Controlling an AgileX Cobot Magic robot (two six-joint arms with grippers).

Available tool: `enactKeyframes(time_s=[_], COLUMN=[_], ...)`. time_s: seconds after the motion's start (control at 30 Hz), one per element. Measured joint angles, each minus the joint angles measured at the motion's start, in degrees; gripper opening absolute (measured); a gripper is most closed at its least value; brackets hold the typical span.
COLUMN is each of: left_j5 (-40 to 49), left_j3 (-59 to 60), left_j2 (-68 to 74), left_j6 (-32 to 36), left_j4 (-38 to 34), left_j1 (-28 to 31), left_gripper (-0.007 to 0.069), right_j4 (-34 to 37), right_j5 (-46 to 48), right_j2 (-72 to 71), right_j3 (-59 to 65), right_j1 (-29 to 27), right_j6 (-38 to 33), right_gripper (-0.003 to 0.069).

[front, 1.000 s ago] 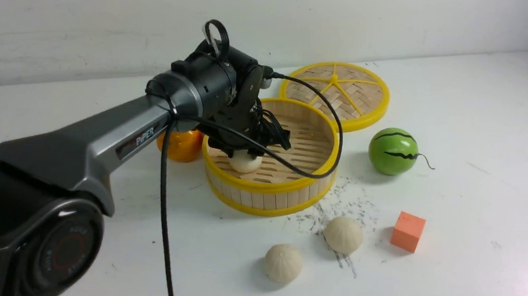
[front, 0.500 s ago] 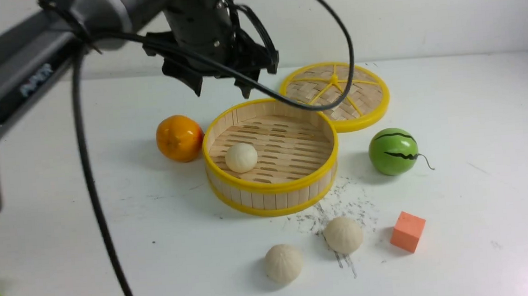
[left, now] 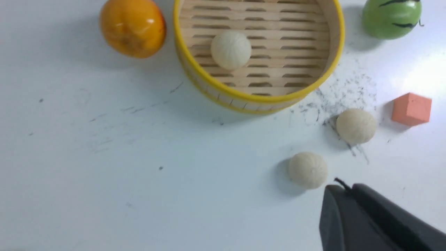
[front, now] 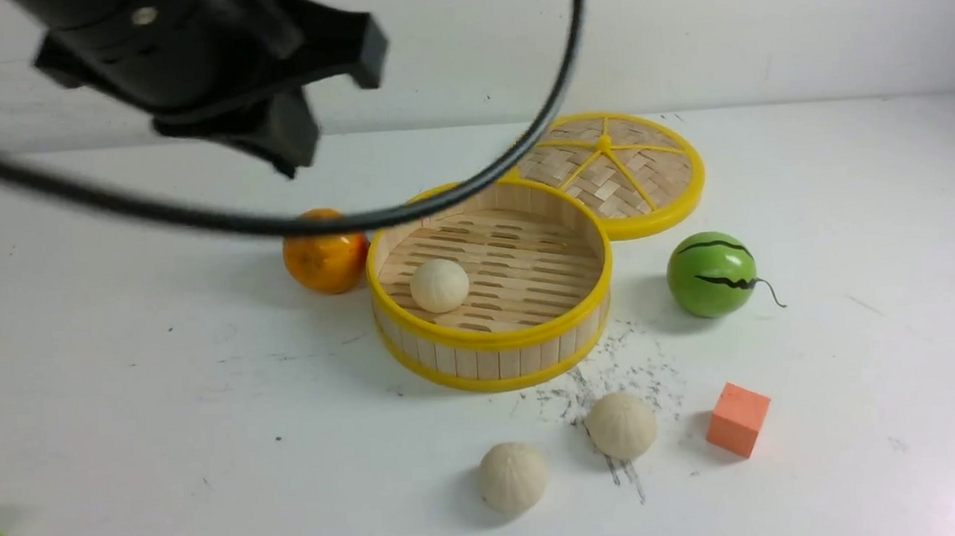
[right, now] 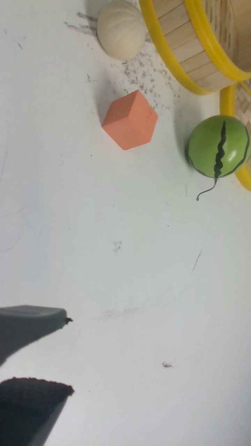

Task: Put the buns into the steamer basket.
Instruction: Use the right arm to grab a steamed stuffed bun

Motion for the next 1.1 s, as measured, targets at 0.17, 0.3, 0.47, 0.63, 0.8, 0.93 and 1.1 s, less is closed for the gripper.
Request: enactKeyframes(time_s=[0.17,0.3,0.47,0.63,0.8,0.93,1.1], left_j5=[-2.5,-12.5,-21.5,-24.5,-25.6,-31.2,-40.6], left_j3=[15.5,29.7,43.2,52.5,58.5,64.1,70.4], left_j2=[-15.2,-26.5,-37.9,-46.0,-51.7,-56.2,-58.0], left_j6=[0.0,-1.3,-1.7,-1.8,-1.8,-1.8,-1.8], left_j4=[0.3,0.4,0.5,0.5,0.5,0.4,-0.6], left_j1=[0.0,0.0,0.0,0.0,0.0,0.0,0.0], left_gripper=[-0.0013,-0.0013,-0.0013,-0.0013,-0.0013,-0.0013,-0.0013], right_j4=[0.0,0.0,0.0,0.3,10.7,31.0,40.2], right_j5=[0.0,0.0,0.0,-0.1,-0.4,-0.4,-1.2], right_j2=[0.0,0.0,0.0,0.0,0.0,0.0,0.0], right_j3=[0.0,0.0,0.0,0.0,0.0,0.4,0.6], right_j1=[0.0,0.0,0.0,0.0,0.0,0.0,0.0], right_j6=[0.0,0.0,0.0,0.2,6.0,17.5,21.5], right_gripper=[0.0241,0.0241,0.0241,0.0241,0.0241,0.0241,0.0241])
